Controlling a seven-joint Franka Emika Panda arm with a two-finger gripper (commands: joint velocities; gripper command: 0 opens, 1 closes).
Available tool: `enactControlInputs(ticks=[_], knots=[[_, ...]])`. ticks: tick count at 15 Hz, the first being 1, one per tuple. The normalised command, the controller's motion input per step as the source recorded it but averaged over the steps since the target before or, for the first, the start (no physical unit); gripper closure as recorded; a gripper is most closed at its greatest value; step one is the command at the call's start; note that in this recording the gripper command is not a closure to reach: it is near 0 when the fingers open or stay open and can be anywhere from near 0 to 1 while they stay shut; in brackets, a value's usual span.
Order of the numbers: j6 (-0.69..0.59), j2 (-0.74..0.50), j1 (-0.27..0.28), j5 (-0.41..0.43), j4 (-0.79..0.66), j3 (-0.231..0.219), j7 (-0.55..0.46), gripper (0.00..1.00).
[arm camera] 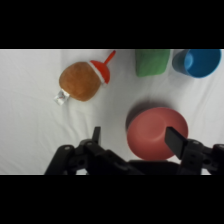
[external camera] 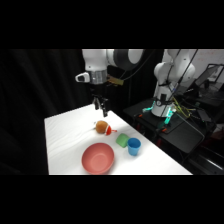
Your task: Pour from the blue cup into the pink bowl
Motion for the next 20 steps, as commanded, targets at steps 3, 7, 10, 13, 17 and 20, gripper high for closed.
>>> enactControlInputs(ticks=[3,7,10,13,17,20], knots=[[0.03,-0.07,0.015,-0.007,-0.07,0.031,0.09,0.00],[0.03,-0.33,0.115,0.035,-0.28,0.114,0.24,0.00],[0.10,-0.44,0.169,0.125,-0.40,0.167,0.24,0.00],[0.32,-0.32,0.181,0.211,-0.45,0.182,0.21,0.00],[0.45,-0.21,0.116,0.320,-0.44,0.108,-0.05,0.00],[0.52,-0.09,0.034,0.216,-0.36,0.039,-0.12,0.00]])
